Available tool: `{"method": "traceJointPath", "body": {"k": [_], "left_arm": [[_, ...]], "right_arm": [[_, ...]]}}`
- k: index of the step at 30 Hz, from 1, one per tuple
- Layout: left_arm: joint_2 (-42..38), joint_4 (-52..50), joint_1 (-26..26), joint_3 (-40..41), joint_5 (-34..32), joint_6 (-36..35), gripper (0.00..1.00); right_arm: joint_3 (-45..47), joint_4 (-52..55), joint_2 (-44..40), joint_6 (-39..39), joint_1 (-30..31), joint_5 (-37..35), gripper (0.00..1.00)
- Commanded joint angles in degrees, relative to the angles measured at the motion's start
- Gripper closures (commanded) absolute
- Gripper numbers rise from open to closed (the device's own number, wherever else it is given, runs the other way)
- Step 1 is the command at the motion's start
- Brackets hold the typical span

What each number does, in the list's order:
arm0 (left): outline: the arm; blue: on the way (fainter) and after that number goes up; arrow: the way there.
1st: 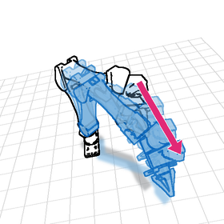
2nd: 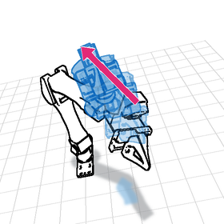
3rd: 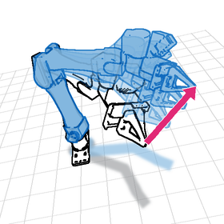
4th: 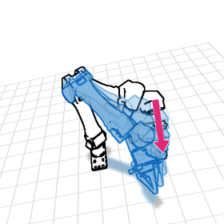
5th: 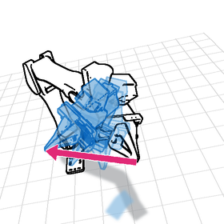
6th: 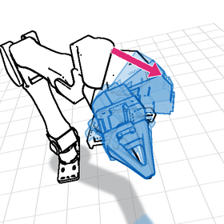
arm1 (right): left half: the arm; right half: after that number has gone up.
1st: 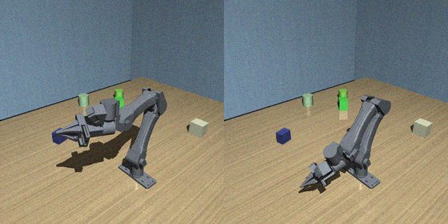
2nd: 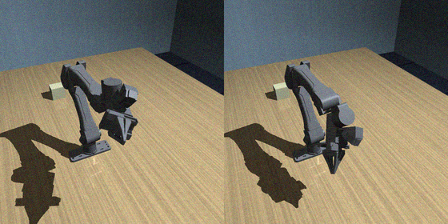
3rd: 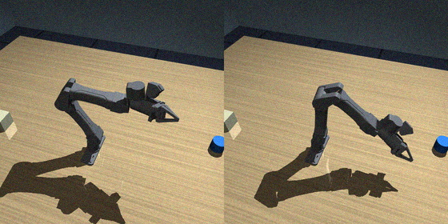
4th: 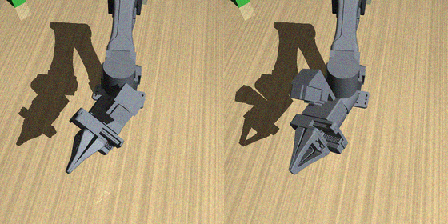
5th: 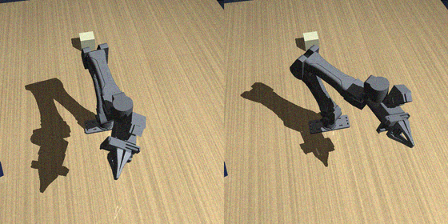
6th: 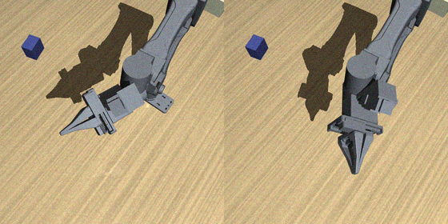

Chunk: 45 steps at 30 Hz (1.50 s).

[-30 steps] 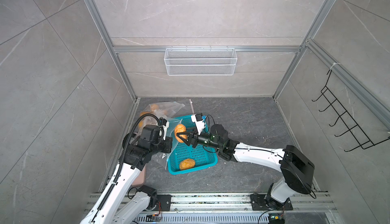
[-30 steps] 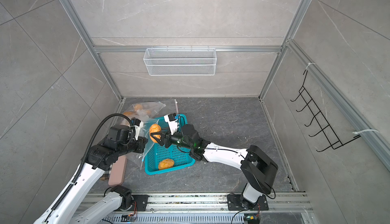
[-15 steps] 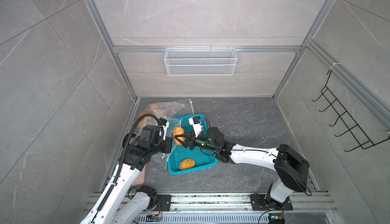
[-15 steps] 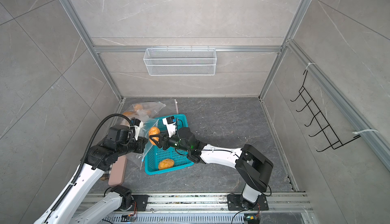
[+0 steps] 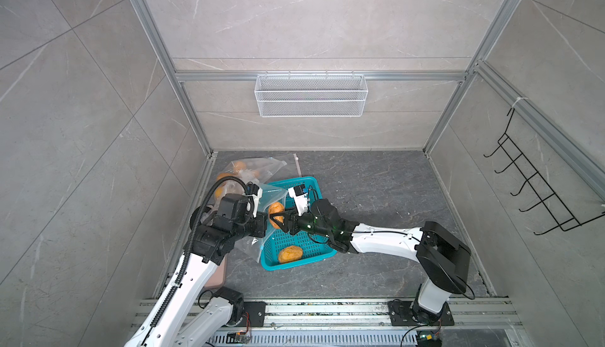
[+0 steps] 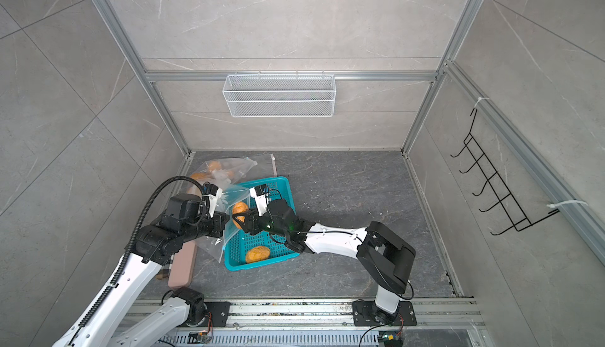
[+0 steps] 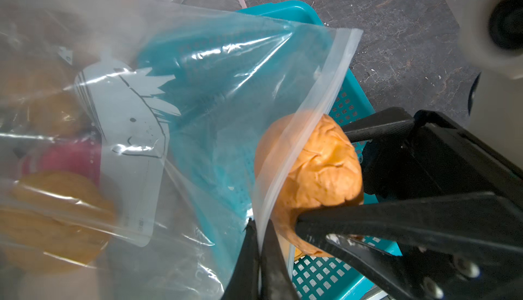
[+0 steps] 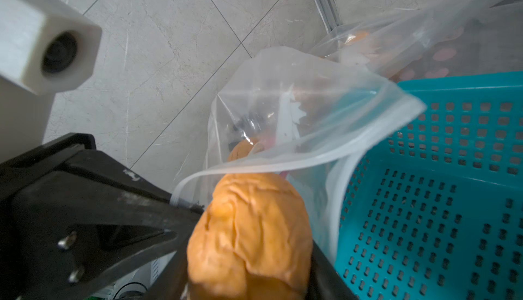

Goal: Put the potatoes into a zipper bag and zip it
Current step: Place the potato into the zipper food storage bag.

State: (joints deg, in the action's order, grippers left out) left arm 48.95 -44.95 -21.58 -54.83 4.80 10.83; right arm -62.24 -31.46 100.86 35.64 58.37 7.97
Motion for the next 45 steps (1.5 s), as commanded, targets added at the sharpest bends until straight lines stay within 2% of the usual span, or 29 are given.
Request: {"method": "traceJointPath", "body": {"k": [1, 10, 16, 23, 34, 36, 39, 45], "left_arm": [[-0.58, 0.33, 0.31, -0.43, 0.95, -1.08, 1.0], [-0.6, 0.65, 0.31, -0.28, 0.9, -0.91, 1.0], [-0.34, 0.65, 0.31, -0.3, 1.18, -1.04, 1.0], [-0.27, 0.57, 0.28, -0.23, 1.25, -1.03, 1.0], [-0.24, 0.57, 0.31, -0.27, 1.09, -1.05, 1.0], [-0.34, 0.48, 0.29, -0.27, 0.92, -1.15, 1.0], [-0.33, 0.48, 0.27, -0.19, 0.84, -1.03, 1.0], [-0.08, 0.48, 0.31, -0.31, 0.77, -1.07, 1.0]], "right_arm": [[-3.4, 3.77, 1.47, 0.96, 0.34, -2.33, 0.53], [-7.33, 11.64, 3.1, 4.24, 0.69, -9.46, 0.43], [-9.43, 14.65, 2.74, 4.27, 0.86, -8.07, 0.32], [-7.31, 15.2, -0.11, 3.19, 0.98, -7.46, 0.31], [-0.85, 15.05, -7.74, -5.4, 0.96, -9.43, 0.39], [0.31, 12.42, -7.67, -7.54, 0.96, -6.53, 0.48], [0.28, 12.46, -6.55, -6.89, 0.96, -5.84, 0.63], [-2.19, 12.39, -2.78, -4.65, 1.0, -1.99, 0.69]]}}
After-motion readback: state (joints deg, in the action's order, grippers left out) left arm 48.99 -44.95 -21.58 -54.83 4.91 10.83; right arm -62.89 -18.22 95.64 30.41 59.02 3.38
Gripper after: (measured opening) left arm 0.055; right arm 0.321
